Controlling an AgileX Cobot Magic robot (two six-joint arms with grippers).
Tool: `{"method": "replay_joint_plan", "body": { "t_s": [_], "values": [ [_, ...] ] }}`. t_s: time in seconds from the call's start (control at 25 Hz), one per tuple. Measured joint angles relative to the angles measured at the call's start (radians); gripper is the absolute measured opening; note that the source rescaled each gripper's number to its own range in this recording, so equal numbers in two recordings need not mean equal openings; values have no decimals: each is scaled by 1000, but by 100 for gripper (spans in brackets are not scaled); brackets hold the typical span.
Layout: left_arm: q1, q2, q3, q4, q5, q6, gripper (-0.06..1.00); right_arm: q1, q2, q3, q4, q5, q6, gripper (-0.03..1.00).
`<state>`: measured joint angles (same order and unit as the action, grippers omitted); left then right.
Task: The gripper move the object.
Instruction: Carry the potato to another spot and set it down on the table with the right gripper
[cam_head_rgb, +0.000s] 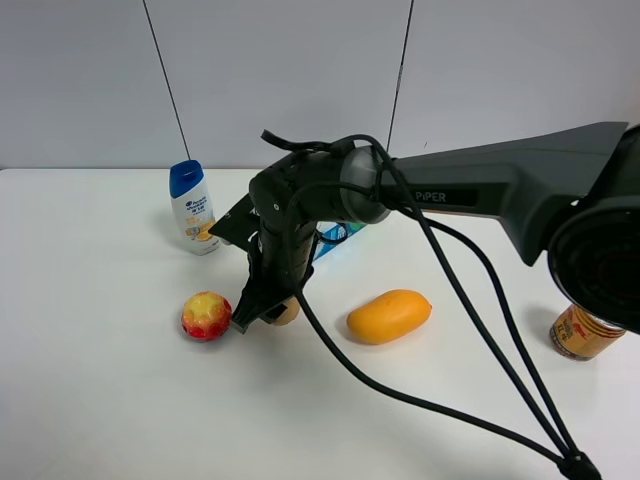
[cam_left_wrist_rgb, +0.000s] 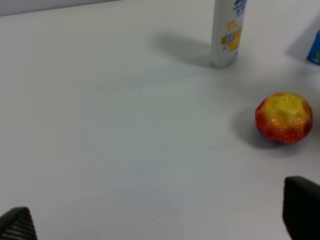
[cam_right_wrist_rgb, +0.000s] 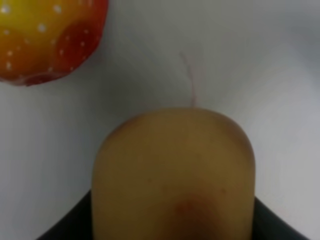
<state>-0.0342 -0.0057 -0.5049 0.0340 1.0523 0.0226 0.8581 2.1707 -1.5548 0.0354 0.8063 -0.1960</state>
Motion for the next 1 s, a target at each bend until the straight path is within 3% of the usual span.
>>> {"method": "replay_joint_plan", "body": {
  "t_s": [0.16,0.44,0.84,0.92,1.0],
  "values": [
    [0,0,0,0,0,0,100,0,0,0,-45,-13,0,0],
    [0,0,0,0,0,0,100,0,1,97,-42,-154,0,0],
    [0,0,0,0,0,0,100,0,2,114,-35,-161,0,2],
    [0,0,0,0,0,0,100,0,2,114,-35,-159,0,16],
    [0,0,0,0,0,0,100,0,2,114,-35,-158,0,42]
  ]
}}
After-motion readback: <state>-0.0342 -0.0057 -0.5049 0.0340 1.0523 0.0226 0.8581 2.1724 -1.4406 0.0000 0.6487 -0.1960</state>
